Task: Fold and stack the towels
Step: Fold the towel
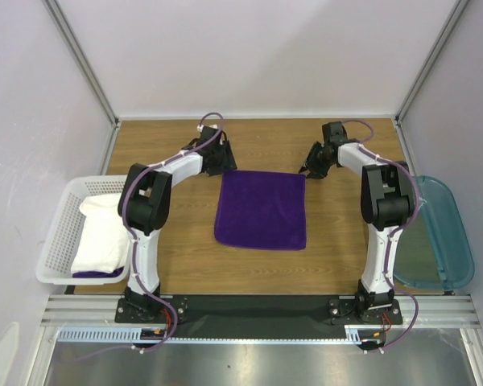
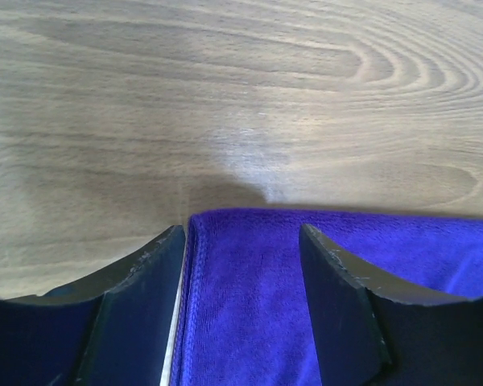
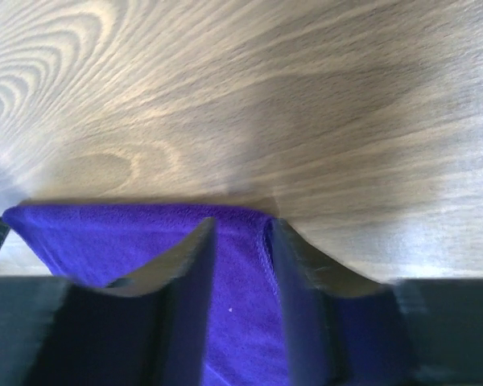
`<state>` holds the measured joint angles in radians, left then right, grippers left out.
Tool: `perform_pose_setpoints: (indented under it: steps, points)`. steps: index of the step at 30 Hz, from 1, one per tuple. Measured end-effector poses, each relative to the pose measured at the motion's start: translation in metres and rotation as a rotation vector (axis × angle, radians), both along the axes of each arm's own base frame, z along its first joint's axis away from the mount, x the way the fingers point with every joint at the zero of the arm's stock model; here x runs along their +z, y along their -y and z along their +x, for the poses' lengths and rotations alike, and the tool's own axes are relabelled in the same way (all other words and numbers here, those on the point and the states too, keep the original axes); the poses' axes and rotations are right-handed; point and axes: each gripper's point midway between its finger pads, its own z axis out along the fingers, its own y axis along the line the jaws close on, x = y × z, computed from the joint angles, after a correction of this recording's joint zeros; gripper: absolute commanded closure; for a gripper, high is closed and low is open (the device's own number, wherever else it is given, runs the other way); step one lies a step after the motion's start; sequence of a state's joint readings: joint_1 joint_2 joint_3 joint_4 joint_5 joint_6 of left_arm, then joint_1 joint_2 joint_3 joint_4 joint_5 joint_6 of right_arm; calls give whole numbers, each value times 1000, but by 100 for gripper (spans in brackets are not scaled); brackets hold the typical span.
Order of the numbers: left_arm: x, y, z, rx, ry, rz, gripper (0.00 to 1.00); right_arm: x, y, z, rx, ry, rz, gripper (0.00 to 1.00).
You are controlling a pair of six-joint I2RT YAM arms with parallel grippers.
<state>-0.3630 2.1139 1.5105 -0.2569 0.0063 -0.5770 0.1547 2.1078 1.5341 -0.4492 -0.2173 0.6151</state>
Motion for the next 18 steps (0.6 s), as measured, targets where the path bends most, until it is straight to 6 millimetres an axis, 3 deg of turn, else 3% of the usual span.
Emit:
perform_pose_setpoints:
  steps: [9, 11, 12, 14, 15, 18]
  points:
    - [-8, 3, 7, 1, -6, 2, 55, -5, -2, 6, -6, -9, 5, 68]
    - [-10, 3, 7, 3, -8, 2, 64, -3, -2, 9, -6, -2, 8, 70]
    - [-10, 3, 7, 1, -9, 3, 73, -3, -3, 11, -5, 1, 10, 76]
    - [-12, 3, 7, 4, -12, 3, 81, -4, -4, 11, -4, -1, 14, 87]
    - [-12, 3, 7, 2, -13, 4, 91, -5, -4, 11, -5, -3, 15, 89]
    - [-15, 2, 7, 1, -15, 10, 100, -7, -5, 11, -3, -9, 19, 93]
